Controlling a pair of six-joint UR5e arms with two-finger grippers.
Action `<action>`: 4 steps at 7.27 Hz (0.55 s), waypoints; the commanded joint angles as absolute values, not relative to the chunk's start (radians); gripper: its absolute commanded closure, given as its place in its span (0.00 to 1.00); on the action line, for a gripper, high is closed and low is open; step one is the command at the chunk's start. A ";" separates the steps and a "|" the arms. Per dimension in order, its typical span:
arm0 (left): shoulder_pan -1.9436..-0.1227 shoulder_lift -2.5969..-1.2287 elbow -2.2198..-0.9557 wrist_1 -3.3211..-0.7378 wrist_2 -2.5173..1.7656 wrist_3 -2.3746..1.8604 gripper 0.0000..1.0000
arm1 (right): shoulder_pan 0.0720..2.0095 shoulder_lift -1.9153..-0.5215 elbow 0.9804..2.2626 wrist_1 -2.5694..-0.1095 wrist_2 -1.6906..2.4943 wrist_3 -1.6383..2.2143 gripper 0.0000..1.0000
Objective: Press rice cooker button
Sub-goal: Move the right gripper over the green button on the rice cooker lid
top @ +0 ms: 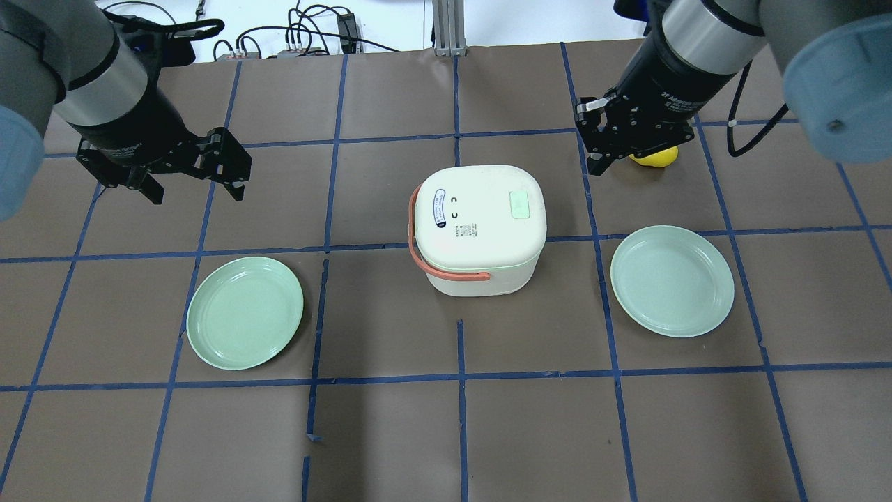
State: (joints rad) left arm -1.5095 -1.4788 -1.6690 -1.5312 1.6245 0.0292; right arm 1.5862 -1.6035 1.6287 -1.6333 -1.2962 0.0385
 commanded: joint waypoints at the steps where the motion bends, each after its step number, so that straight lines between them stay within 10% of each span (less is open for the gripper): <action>1: -1.509 -1.479 -1.669 -1.532 1.624 0.031 0.00 | 1.586 -1.598 1.728 -1.741 -1.262 0.038 0.98; 4: -1.509 -1.480 -1.669 -1.531 1.624 0.029 0.00 | 1.586 -1.548 1.783 -1.861 -1.197 0.037 0.98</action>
